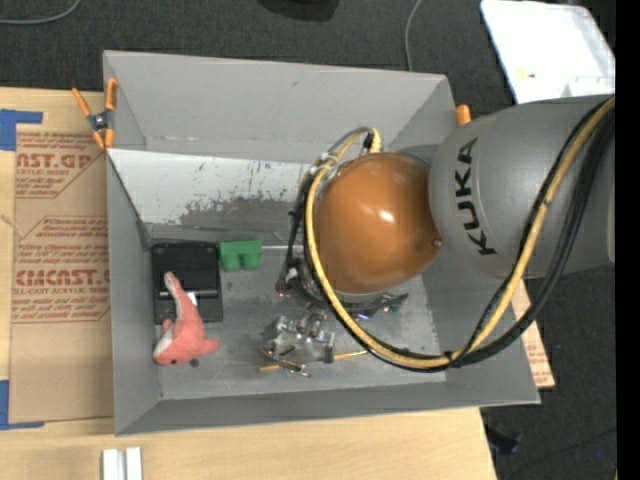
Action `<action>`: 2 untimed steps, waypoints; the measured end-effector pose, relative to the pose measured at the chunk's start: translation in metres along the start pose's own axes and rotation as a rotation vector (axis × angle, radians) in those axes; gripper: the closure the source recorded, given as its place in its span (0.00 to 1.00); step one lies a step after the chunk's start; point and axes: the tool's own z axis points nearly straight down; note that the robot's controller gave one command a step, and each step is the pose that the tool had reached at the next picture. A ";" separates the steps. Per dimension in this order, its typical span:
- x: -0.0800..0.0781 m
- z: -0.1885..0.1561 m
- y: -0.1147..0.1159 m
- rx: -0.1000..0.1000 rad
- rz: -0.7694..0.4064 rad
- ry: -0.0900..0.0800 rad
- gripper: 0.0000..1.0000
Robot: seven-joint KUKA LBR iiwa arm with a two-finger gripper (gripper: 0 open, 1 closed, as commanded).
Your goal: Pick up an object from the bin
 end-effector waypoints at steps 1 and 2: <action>0.003 0.009 -0.003 -0.001 -0.079 0.001 1.00; 0.003 -0.027 -0.006 -0.002 0.024 -0.001 1.00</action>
Offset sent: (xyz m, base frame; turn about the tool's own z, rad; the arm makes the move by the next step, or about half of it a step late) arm 0.0049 -0.0067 0.0335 0.0277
